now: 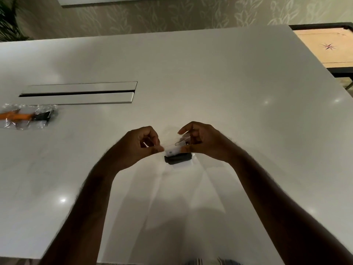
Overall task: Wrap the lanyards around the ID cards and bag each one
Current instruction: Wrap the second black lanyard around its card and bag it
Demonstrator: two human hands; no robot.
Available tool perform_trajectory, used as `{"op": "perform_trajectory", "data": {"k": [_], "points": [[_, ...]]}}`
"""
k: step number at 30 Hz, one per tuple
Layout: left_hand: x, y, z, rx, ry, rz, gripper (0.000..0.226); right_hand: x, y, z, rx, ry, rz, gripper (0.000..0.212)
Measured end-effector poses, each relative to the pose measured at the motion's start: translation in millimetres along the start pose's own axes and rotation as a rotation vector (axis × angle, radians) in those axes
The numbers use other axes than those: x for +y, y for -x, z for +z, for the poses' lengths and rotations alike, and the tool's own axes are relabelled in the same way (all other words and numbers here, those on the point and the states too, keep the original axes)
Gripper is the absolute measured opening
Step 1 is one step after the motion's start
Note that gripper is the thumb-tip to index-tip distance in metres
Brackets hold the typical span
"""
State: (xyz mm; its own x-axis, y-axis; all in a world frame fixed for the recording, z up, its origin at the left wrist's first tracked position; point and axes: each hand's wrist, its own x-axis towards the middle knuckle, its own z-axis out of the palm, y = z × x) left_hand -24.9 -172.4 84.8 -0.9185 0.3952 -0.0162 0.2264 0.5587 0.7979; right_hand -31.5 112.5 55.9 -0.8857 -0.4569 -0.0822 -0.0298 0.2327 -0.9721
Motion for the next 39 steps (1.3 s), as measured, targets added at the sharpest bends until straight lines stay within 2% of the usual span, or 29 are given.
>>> {"op": "perform_trajectory", "data": {"k": [2, 7, 11, 15, 19, 29, 39], "points": [[-3, 0, 5, 0.068, 0.083, -0.036, 0.025, 2, 0, 0, 0.025, 0.011, 0.003, 0.040], [-8, 1, 18, 0.204, 0.314, -0.156, 0.020, 8, -1, 3, 0.100, -0.122, 0.007, 0.002], [-6, 4, 27, 0.219, 0.313, -0.153, 0.012, 10, 2, 3, 0.140, -0.144, 0.006, 0.012], [-5, 4, 32, 0.202, 0.284, -0.170, 0.010, 6, 5, 4, 0.163, -0.180, 0.005, 0.011], [-4, 1, 36, 0.258, 0.287, -0.198, 0.003, 4, 7, 4, 0.185, -0.200, -0.003, 0.010], [8, -2, 47, 0.367, 0.173, -0.137, 0.008, 4, 9, 3, 0.254, -0.221, 0.018, 0.012], [19, -1, 57, 0.385, 0.122, -0.127, 0.007, 8, 18, 2, 0.279, -0.279, 0.004, 0.016]]}}
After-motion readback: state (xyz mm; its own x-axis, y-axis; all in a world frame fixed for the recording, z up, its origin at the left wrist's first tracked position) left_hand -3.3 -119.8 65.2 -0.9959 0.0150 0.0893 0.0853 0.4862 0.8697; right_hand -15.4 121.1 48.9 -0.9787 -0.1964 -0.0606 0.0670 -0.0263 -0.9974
